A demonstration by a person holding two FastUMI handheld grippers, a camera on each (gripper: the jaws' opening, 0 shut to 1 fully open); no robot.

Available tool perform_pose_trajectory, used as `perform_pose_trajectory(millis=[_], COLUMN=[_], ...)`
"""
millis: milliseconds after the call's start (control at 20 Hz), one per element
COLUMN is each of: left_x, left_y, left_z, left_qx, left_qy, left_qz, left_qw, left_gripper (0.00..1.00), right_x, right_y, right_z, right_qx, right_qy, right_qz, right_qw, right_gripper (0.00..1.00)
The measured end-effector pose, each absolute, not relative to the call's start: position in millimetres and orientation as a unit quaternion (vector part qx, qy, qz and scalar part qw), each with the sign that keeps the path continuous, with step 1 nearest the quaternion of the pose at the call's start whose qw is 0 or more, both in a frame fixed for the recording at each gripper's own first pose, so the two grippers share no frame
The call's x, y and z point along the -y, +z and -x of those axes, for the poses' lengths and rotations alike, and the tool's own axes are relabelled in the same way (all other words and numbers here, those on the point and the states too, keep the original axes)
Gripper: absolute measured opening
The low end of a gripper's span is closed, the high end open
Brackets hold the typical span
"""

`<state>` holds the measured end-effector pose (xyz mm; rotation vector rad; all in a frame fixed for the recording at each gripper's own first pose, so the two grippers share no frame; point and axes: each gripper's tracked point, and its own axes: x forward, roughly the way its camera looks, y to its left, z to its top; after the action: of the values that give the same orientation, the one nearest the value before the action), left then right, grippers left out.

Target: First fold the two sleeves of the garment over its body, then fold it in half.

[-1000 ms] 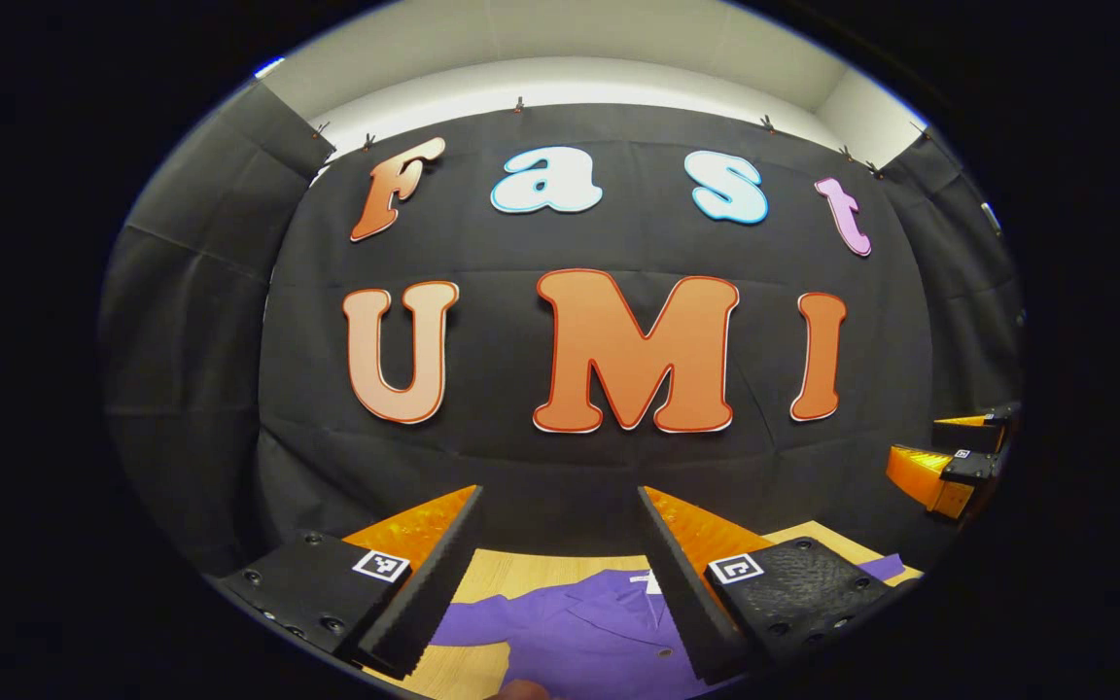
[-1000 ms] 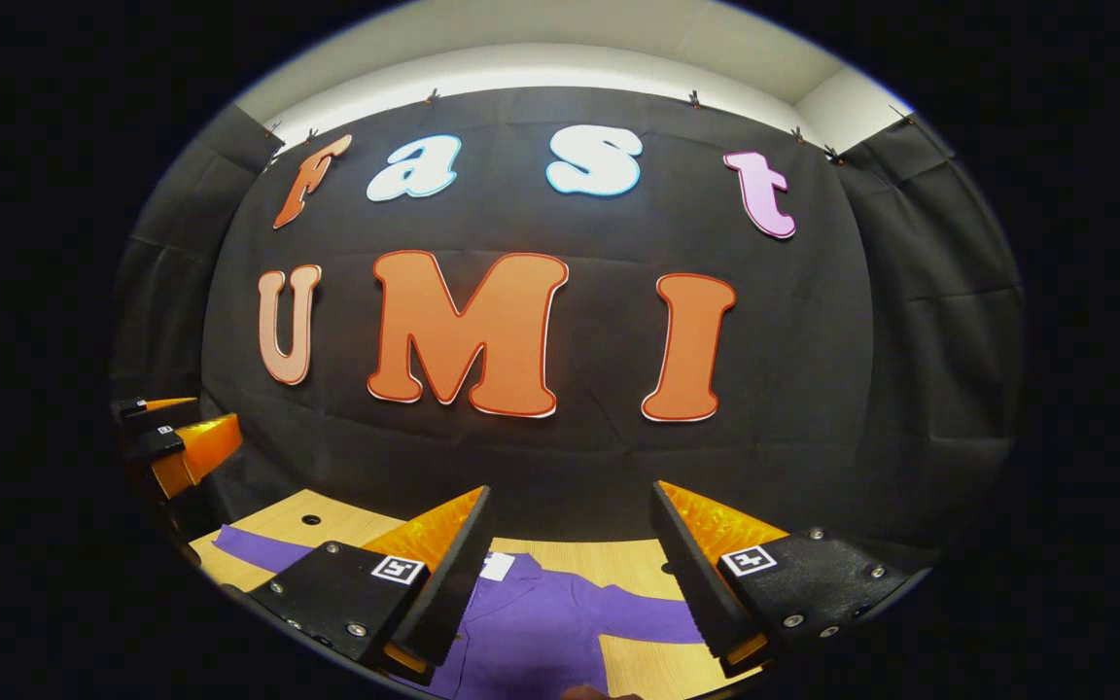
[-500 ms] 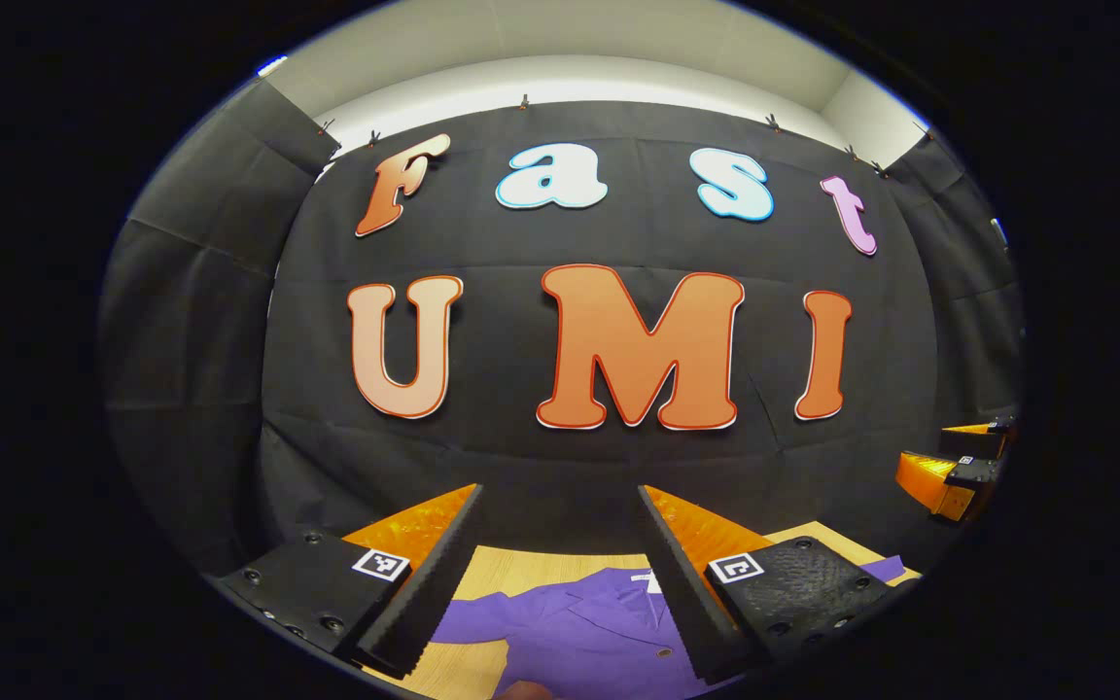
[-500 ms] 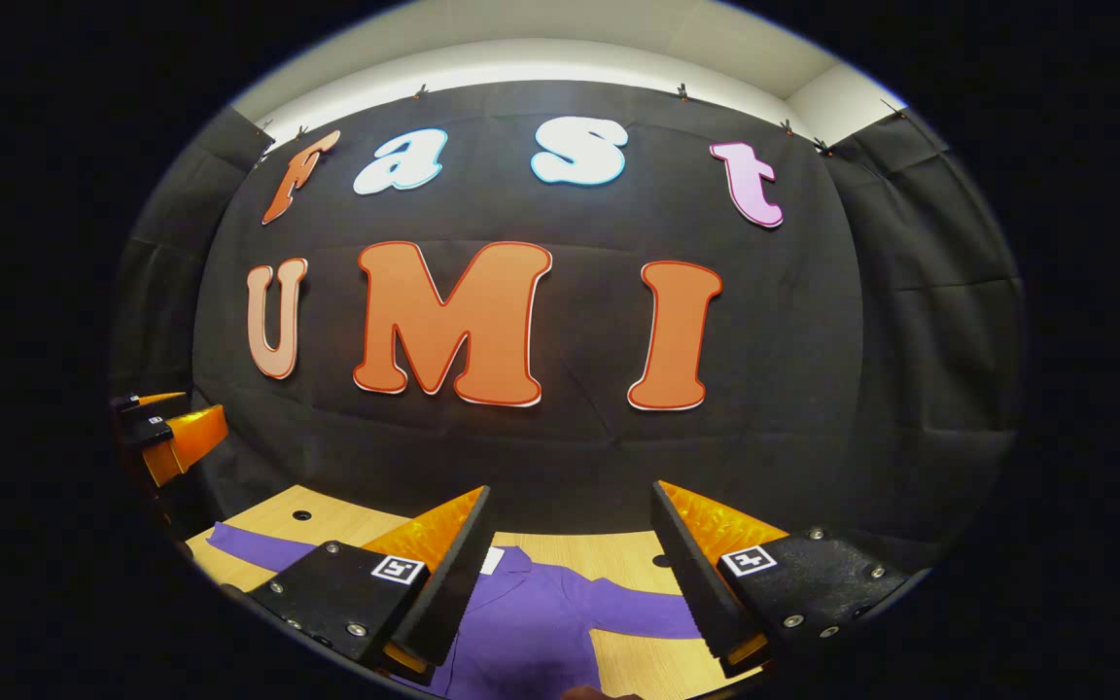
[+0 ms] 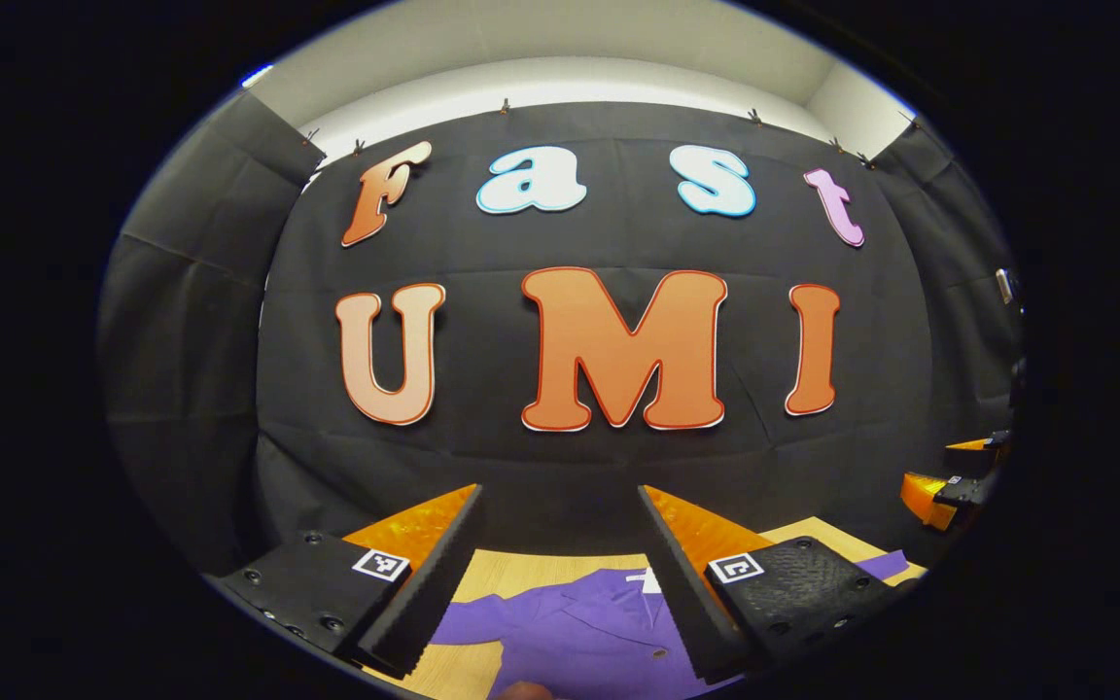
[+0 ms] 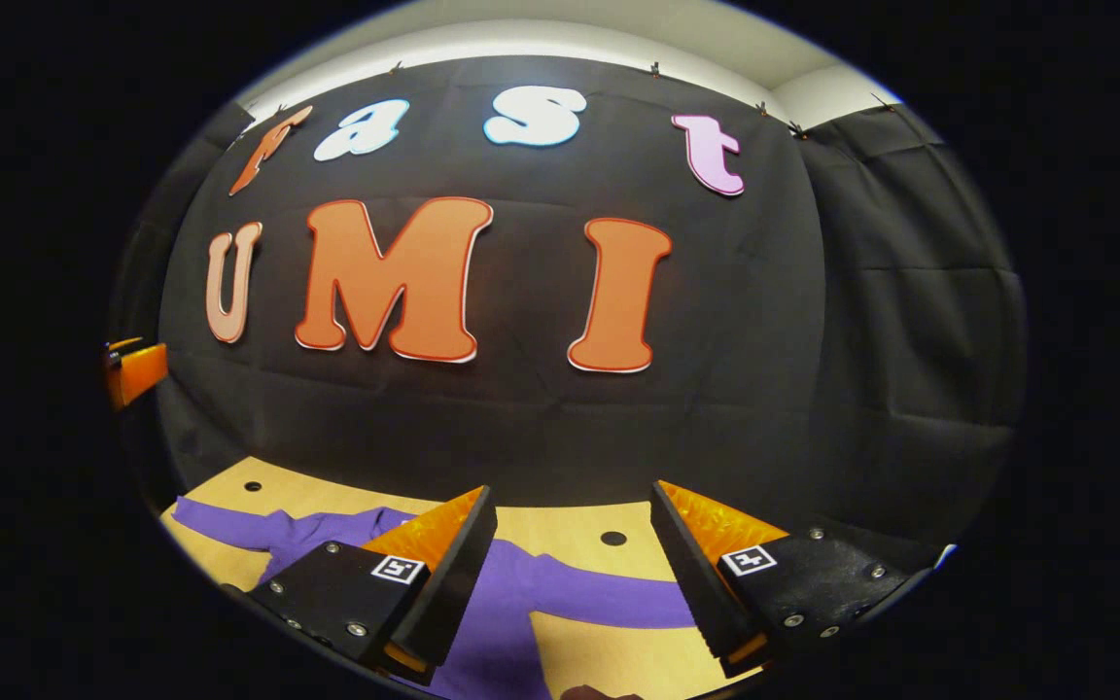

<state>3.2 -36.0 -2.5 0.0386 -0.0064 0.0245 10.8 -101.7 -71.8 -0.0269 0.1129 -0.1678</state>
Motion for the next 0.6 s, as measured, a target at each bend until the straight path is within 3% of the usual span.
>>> perform_pose_trajectory(millis=[600], left_x=[92], left_y=[-3], left_z=[6], left_qx=[0.007], left_qy=[0.011], left_qz=[-0.041], left_qw=[0.999], left_gripper=[0.94], right_x=[228], right_y=[-192], right_z=[-17], right_qx=[-0.193], right_qy=[-0.152], right_qz=[0.014], right_qw=[0.969], right_gripper=[0.95])
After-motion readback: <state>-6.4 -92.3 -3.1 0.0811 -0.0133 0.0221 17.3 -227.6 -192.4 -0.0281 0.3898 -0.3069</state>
